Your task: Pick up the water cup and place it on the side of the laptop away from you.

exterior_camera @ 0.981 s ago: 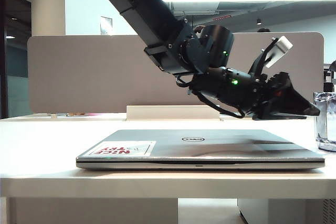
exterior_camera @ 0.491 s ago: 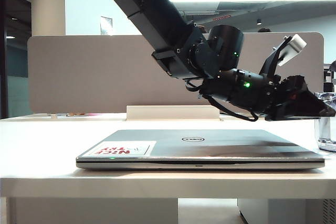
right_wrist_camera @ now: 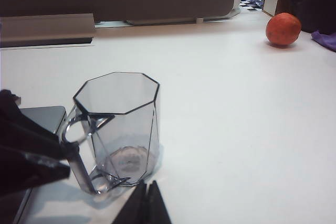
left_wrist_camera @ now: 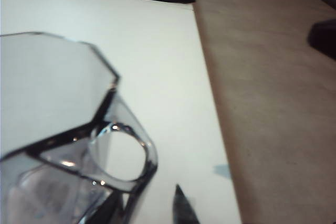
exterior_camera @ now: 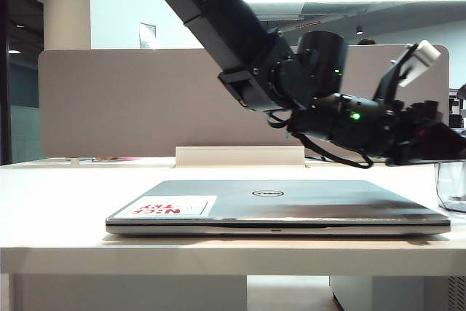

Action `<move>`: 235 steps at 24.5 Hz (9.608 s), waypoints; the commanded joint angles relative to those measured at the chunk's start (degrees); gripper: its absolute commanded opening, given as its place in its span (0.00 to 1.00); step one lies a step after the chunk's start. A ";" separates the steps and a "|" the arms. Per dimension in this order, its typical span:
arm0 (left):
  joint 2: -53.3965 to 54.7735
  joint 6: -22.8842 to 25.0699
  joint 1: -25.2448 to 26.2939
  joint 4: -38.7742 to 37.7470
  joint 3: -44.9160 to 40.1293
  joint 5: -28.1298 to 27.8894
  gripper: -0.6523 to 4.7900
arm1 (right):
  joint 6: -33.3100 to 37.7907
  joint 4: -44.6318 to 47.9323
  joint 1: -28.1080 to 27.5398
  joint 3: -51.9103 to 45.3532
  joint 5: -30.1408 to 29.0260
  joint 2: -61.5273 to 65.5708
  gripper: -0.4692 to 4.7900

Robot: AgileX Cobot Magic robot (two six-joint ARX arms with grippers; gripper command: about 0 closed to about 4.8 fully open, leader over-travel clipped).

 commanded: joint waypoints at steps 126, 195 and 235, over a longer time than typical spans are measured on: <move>-6.23 -26.25 6.86 -46.88 14.05 -68.17 0.34 | 0.79 -2.36 0.22 -0.22 -7.17 -0.09 0.07; -132.37 -14.67 50.01 -17.84 -91.78 -37.62 0.21 | 0.74 -2.38 0.17 -0.22 -11.74 -0.09 0.07; -138.77 -14.58 49.99 -16.59 -102.09 -41.53 0.11 | 0.52 -2.82 3.10 -0.02 -8.72 -0.11 0.07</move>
